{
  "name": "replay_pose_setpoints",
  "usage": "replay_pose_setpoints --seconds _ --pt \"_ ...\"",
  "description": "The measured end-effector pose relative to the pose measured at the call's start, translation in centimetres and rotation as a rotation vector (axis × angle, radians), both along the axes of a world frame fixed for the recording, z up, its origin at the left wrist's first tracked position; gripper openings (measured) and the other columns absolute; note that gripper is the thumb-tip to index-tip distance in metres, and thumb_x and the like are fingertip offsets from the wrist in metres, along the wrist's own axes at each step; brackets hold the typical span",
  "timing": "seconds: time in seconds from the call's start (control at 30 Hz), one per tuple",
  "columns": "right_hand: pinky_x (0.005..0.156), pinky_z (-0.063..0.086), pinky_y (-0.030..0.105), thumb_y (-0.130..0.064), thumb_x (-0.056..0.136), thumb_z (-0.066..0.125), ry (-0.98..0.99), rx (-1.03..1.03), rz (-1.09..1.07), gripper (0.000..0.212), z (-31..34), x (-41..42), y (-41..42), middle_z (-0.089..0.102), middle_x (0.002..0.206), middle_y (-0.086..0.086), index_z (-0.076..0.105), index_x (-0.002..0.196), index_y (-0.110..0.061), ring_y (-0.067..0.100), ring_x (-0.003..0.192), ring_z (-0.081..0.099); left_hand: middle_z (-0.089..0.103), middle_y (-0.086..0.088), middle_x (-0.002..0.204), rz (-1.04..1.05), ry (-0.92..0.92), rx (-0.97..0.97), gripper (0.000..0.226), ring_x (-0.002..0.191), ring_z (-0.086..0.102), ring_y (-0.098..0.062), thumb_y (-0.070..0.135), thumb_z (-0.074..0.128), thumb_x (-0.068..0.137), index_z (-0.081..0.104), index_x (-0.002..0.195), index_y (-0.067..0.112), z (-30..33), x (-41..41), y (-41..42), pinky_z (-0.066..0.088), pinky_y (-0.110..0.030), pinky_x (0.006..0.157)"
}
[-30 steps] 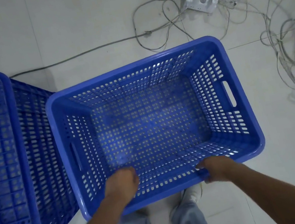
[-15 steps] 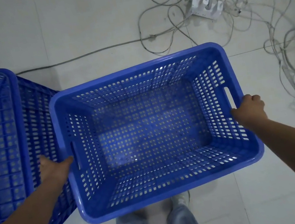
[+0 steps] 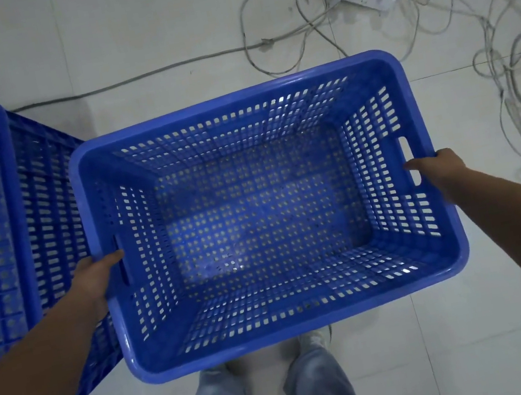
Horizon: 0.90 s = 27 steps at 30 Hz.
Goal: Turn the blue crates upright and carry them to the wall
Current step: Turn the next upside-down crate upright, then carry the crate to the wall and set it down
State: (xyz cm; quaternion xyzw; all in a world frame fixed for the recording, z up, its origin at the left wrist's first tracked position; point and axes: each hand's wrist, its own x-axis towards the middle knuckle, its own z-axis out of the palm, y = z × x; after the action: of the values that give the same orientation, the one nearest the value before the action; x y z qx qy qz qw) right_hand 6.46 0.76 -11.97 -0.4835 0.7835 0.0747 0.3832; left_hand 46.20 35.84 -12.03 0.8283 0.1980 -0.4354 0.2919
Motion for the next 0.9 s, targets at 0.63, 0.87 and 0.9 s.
replay_pose_setpoints --seconds 0.63,0.87,0.9 --pt "0.085 0.052 0.050 -0.036 0.078 0.073 0.033 0.027 0.035 0.045 11.2 -1.6 3.3 0.065 0.109 0.024 0.059 0.104 -0.002 0.042 0.093 0.064 0.062 -0.022 0.088 -0.042 -0.099 0.090 0.021 0.069 0.060 -0.036 0.012 0.062 0.090 0.057 0.107 0.002 12.4 4.9 0.8 0.058 -0.038 0.049" --pt "0.060 0.052 0.037 -0.018 0.086 0.067 -0.149 0.001 -0.064 0.021 23.8 -1.0 4.4 0.059 0.070 0.017 0.056 0.093 -0.001 0.029 0.058 0.055 0.045 -0.007 0.038 -0.192 -0.100 -0.056 0.038 0.033 0.043 -0.021 0.029 0.055 0.095 0.045 0.066 0.008 24.9 7.9 -0.4 0.040 -0.026 0.039" --pt "0.053 0.047 0.033 -0.014 0.087 0.065 -0.178 -0.005 -0.066 0.018 26.1 -0.9 4.6 0.055 0.062 0.017 0.054 0.084 -0.001 0.027 0.050 0.050 0.042 -0.003 0.033 -0.196 -0.140 -0.081 0.039 0.025 0.039 -0.017 0.031 0.055 0.095 0.043 0.064 0.009 27.1 8.3 -0.5 0.039 -0.022 0.035"
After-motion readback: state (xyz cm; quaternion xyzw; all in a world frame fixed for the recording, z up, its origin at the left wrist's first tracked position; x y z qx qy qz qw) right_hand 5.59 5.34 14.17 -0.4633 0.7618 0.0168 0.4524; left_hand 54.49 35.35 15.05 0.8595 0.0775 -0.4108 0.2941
